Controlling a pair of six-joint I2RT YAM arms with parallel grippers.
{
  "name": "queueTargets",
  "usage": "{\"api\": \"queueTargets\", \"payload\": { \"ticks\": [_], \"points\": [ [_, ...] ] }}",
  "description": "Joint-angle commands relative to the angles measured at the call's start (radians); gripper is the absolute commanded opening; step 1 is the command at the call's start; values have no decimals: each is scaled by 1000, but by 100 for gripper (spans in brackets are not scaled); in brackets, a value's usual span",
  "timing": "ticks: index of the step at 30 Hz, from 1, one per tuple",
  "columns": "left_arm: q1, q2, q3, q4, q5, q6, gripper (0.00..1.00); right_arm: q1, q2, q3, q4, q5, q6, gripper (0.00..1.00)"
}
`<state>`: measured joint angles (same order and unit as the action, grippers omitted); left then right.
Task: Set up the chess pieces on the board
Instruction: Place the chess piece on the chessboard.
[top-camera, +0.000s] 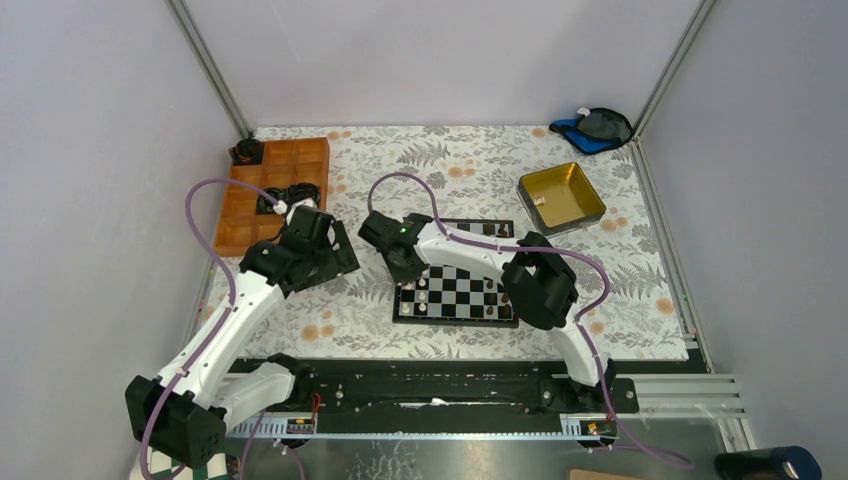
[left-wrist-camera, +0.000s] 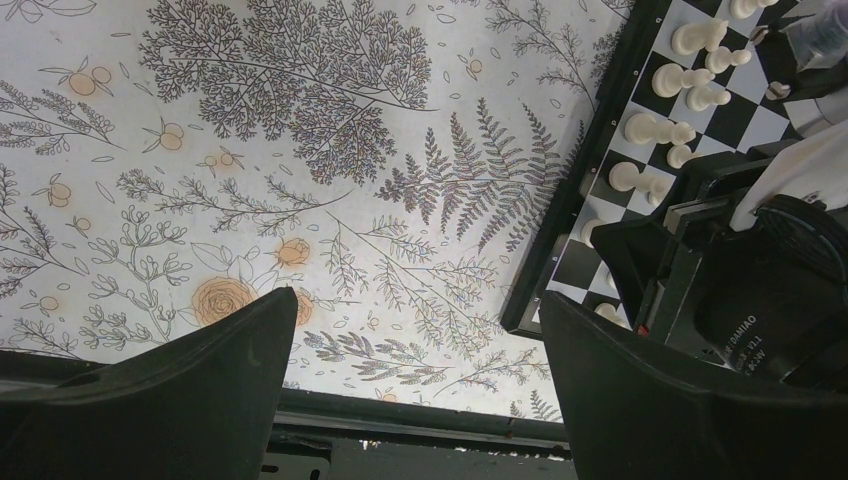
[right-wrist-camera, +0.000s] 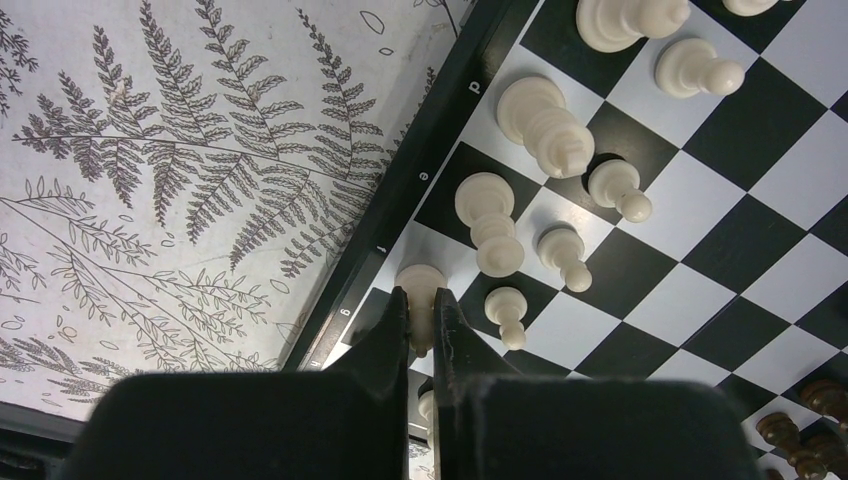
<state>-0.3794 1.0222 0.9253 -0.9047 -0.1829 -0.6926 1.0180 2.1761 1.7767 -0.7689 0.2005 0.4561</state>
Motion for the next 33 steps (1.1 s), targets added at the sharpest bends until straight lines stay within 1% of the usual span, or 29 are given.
{"api": "queueTargets", "payload": {
  "ticks": [1, 14, 19, 23, 26, 33],
  "points": [
    [5, 2, 1, -2, -10, 15, 99, -10, 13, 19, 11, 42, -15, 0],
    [7, 4, -3, 2, -8, 17, 99, -13, 31, 24, 12, 48, -20, 0],
    [8, 3, -3, 4, -7, 18, 99, -13, 35, 24, 9, 42, -23, 15],
    [8, 4, -4, 4, -7, 16, 99, -13, 33, 26, 12, 40, -26, 22],
    [8, 4, -5, 4, -7, 18, 99, -13, 31, 27, 13, 40, -28, 25],
    [8, 2, -6, 5, -5, 16, 99, -12, 20, 24, 15, 35, -28, 29]
  ]
}}
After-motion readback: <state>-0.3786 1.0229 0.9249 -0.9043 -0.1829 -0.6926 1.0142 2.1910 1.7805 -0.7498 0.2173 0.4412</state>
